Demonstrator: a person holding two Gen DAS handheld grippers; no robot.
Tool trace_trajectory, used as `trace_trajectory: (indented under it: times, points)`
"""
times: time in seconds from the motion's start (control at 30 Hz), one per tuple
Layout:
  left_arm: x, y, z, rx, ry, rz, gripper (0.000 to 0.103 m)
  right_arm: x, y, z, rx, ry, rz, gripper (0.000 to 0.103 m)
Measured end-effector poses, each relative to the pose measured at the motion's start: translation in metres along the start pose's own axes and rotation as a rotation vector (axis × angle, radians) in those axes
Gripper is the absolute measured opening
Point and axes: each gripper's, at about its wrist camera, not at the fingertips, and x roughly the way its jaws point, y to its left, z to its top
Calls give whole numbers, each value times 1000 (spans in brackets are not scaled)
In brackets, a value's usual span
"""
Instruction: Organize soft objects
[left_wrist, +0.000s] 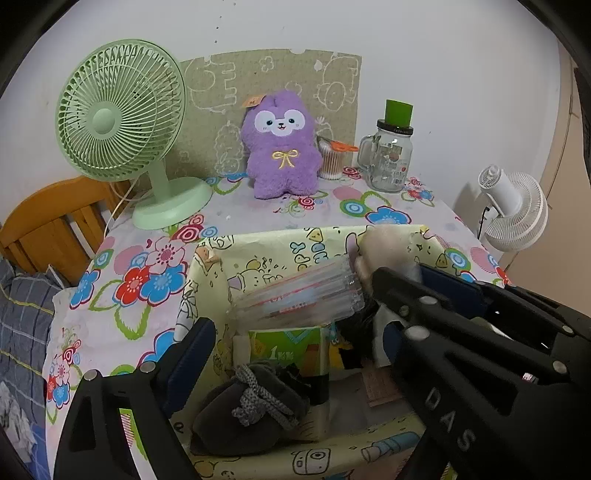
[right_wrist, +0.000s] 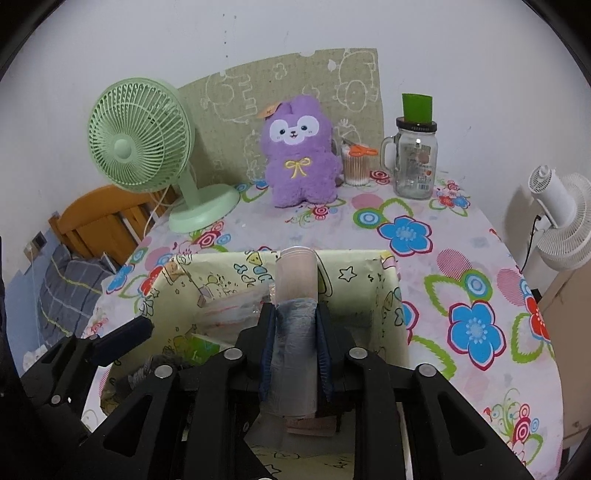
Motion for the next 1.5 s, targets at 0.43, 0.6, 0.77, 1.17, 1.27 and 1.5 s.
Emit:
trace_trajectory:
  times: [0.43, 0.6, 0.77, 1.17, 1.27, 1.5]
  points:
    - [-13, -6, -10, -6, -14, -6, 100, -19, -4, -12, -7, 1, -14, 73]
    - [-23, -13, -17, 6, -25, -7, 101, -31, -9, -19, 4, -5, -23, 78]
    - [-33, -13, -22, -2, -31, -11, 101, -47, -10, -26, -6, -29, -60, 81]
    - [-73, -10, -36, -19, -82, -2, 103, -94, -13, -41, 31, -93, -73, 84]
    - [-85, -9, -40, -22, -101, 3, 103, -107, -12, -45, 25, -105, -78, 84]
    - [-117, -10, -50, -12, -150, 9, 103, -147, -13, -56, 18, -162, -99, 84]
